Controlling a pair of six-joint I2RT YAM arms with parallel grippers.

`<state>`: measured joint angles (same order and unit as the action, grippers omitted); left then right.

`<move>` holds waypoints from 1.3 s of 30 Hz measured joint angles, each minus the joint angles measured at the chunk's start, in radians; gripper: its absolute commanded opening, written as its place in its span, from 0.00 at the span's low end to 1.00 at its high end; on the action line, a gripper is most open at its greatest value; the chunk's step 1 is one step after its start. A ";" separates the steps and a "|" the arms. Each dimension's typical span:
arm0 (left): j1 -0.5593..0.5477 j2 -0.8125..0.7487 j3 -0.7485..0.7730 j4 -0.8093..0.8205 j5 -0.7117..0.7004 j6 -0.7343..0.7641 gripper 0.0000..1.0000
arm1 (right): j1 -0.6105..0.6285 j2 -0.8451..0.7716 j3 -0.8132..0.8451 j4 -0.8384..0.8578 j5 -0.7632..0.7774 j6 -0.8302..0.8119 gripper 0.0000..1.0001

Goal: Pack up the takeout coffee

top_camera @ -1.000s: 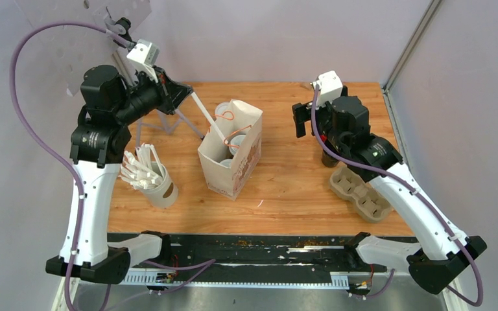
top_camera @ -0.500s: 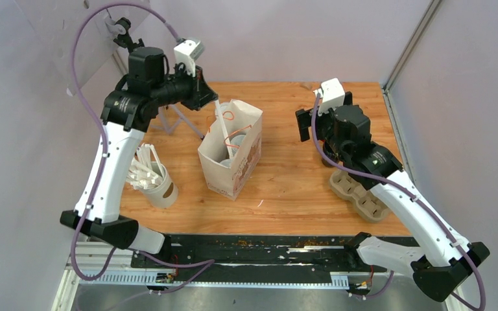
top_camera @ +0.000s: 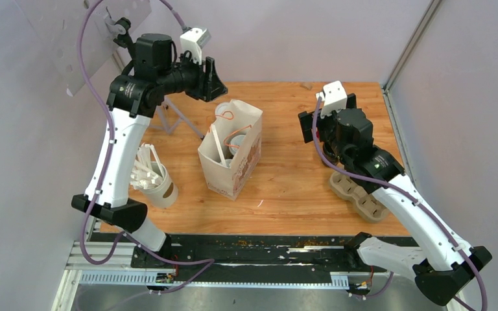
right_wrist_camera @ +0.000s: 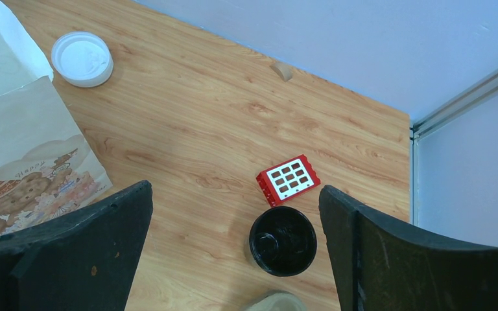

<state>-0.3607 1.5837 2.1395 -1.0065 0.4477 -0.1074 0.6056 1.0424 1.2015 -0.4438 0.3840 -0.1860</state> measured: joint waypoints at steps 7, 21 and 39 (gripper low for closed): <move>0.000 -0.022 0.036 -0.008 -0.092 -0.040 0.77 | 0.000 0.002 0.000 -0.006 -0.011 0.007 0.99; 0.000 -0.343 -0.361 0.016 -0.250 -0.116 0.64 | 0.000 0.055 0.064 -0.066 -0.082 0.062 0.97; 0.000 -0.765 -0.840 0.240 -0.491 -0.248 1.00 | 0.000 0.096 0.152 -0.214 -0.222 0.198 1.00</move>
<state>-0.3607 0.8188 1.2991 -0.7670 -0.0437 -0.3550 0.6056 1.1381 1.3537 -0.6575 0.1616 0.0116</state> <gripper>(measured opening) 0.998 0.996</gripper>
